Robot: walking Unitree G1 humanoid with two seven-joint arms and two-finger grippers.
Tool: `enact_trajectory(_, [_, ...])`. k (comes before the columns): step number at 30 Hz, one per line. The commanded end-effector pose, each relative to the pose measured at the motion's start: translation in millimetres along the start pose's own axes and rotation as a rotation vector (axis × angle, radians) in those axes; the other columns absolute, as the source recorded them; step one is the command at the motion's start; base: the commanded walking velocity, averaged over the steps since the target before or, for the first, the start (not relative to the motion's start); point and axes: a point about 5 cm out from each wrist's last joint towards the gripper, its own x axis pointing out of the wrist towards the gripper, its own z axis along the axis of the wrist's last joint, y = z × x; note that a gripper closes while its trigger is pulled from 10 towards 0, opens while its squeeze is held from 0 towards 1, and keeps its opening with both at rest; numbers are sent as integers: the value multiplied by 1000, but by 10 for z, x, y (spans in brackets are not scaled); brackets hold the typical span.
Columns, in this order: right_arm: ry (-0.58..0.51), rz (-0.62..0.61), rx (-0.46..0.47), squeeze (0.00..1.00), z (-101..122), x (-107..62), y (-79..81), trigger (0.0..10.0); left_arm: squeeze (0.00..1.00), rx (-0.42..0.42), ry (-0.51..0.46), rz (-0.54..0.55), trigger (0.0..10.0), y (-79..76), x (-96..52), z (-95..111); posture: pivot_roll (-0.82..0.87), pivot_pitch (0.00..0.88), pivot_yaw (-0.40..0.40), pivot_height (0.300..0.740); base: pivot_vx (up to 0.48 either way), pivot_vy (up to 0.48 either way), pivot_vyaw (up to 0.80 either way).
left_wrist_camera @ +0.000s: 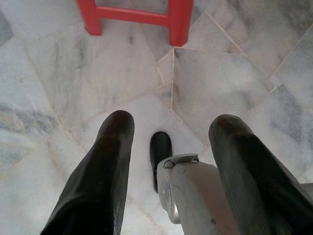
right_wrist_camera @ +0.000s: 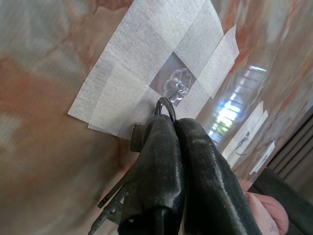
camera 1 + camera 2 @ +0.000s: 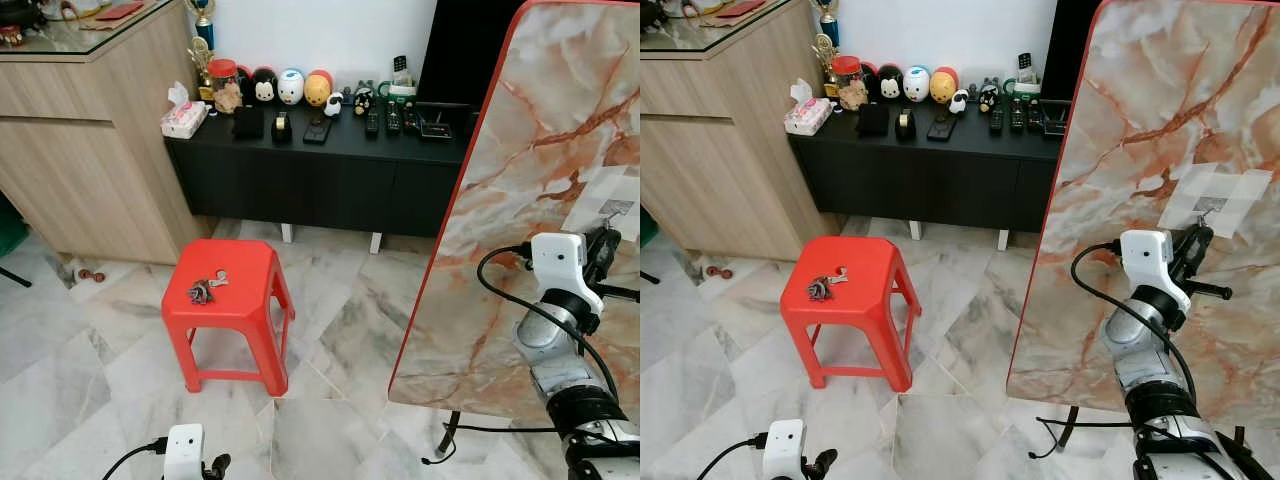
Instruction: Hang keys on a hook
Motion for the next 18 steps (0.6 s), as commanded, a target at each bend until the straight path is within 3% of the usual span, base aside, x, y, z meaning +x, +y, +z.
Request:
enact_trajectory(1, [-13, -2, 0, 0, 72, 44, 5, 10000, 0, -24, 14, 7, 10000, 8, -18, -59, 119, 69, -22, 740, 0, 0, 0])
enact_trajectory(17, [40, 72, 22, 4, 8, -18, 79, 10000, 0, -22, 12, 9, 10000, 5, -18, -56, 117, 70, -22, 740, 0, 0, 0])
enact_trajectory(18, [42, 73, 28, 1000, 8, -21, 81, 10000, 0, -22, 11, 9, 10000, 5, -17, -56, 119, 70, -22, 740, 0, 0, 0])
